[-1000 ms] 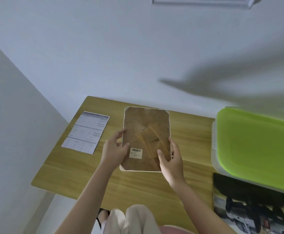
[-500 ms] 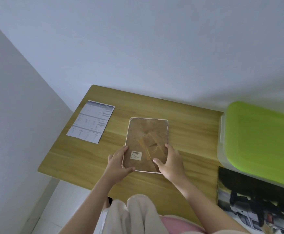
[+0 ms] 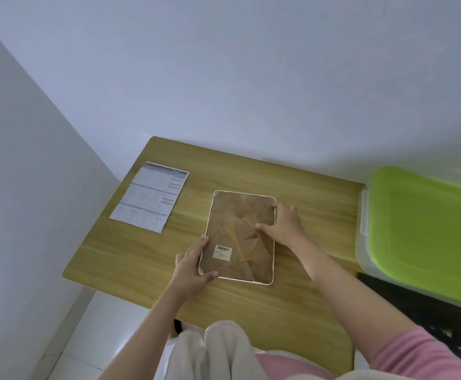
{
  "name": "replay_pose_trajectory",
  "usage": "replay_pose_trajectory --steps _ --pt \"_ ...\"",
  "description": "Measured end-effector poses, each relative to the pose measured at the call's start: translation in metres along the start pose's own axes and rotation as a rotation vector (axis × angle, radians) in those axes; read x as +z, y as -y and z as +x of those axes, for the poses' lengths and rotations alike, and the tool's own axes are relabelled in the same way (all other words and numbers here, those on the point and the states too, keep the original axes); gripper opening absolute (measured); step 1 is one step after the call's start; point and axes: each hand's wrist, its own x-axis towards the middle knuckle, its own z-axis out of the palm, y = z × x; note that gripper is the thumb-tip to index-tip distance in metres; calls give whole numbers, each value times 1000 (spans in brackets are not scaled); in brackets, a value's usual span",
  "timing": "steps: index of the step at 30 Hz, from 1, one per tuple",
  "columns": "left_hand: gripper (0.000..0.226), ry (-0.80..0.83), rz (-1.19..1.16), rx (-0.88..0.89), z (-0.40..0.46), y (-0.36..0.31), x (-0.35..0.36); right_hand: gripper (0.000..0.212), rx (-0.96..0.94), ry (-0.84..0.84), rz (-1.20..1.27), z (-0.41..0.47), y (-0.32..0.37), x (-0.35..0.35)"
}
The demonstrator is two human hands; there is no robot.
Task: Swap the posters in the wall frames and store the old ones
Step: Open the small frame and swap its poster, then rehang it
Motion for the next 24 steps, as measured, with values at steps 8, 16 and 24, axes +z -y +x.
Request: replay_pose_trajectory --steps 8,16,24 --pt "85 -20 21 -6 -2 2 5 100 -9 48 -61 27 5 -10" --pt "85 -5 73 27 -1 7 4 103 20 79 -180 32 12 -16" --pt "85 -5 76 29 -1 10 4 111 13 79 -114 33 10 -17"
